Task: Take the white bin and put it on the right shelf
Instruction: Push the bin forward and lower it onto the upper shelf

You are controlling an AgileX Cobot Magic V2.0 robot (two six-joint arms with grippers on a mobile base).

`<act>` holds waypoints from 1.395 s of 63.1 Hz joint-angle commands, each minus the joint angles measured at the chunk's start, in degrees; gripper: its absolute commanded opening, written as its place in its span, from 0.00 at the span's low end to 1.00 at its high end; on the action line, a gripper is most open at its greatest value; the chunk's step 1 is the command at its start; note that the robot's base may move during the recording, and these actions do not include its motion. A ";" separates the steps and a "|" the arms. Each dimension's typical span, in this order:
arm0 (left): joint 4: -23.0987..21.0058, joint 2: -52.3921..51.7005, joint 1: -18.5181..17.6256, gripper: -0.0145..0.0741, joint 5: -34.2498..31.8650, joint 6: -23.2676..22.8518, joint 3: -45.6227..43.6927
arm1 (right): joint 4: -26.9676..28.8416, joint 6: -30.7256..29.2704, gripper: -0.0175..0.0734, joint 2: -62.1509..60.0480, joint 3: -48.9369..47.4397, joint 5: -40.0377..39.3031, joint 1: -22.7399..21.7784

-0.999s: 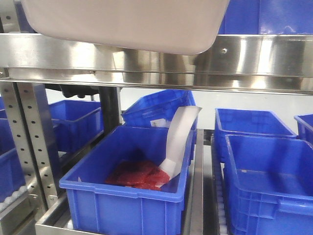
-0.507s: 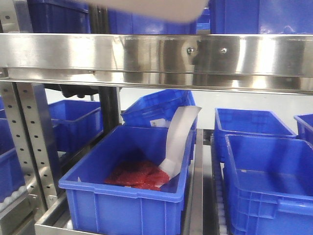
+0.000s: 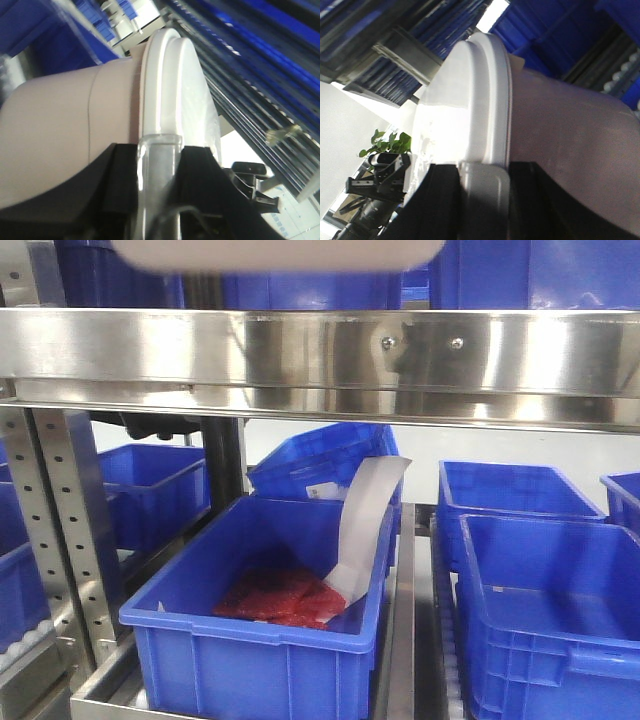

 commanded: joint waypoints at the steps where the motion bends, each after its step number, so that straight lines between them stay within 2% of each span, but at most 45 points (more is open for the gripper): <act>1: -4.95 -1.44 -0.33 0.05 1.16 4.23 -2.09 | 6.44 -0.64 0.38 -1.28 -2.46 0.51 2.46; 8: -5.53 -1.21 -0.33 0.05 -3.17 6.89 -2.22 | 7.33 -1.70 0.38 1.24 -2.52 -2.74 4.31; 18: -5.87 -1.05 -0.33 0.05 -8.57 10.67 -2.22 | 10.52 -2.76 0.38 3.12 -2.52 -3.29 4.97; 35: -9.05 3.42 -0.68 0.05 -8.02 11.11 -2.22 | 10.88 -3.83 0.38 3.61 -2.57 -4.23 5.04; 42: -8.92 4.71 -0.92 0.07 -8.02 11.11 -2.80 | 10.88 -3.83 0.38 3.61 -2.57 -4.72 5.04; 46: -8.92 5.23 -0.92 0.11 -8.02 11.11 -3.30 | 10.88 -3.84 0.39 3.61 -2.57 -4.89 5.04; 49: -8.78 5.64 -0.92 0.18 -8.44 11.11 -4.02 | 10.88 -3.89 0.42 3.61 -2.57 -5.02 5.04; 55: -8.68 5.62 -0.92 0.35 -9.89 11.75 -4.70 | 10.88 -3.89 0.58 3.61 -2.57 -5.71 5.04; 58: -8.38 5.75 -0.92 0.46 -10.55 12.48 -5.37 | 10.88 -3.89 0.68 3.61 -2.57 -6.76 5.04; 65: -8.17 5.75 -0.92 0.63 -12.44 12.48 -6.12 | 10.42 -3.89 0.85 3.61 -2.57 -9.16 5.04; 69: -8.05 5.75 -0.92 0.66 -13.43 12.59 -6.25 | 9.99 -3.89 0.89 3.61 -2.57 -9.93 4.93; 88: -7.60 5.13 0.46 0.67 -12.90 13.89 -6.25 | 9.40 -5.92 0.89 3.61 -2.57 -11.40 4.01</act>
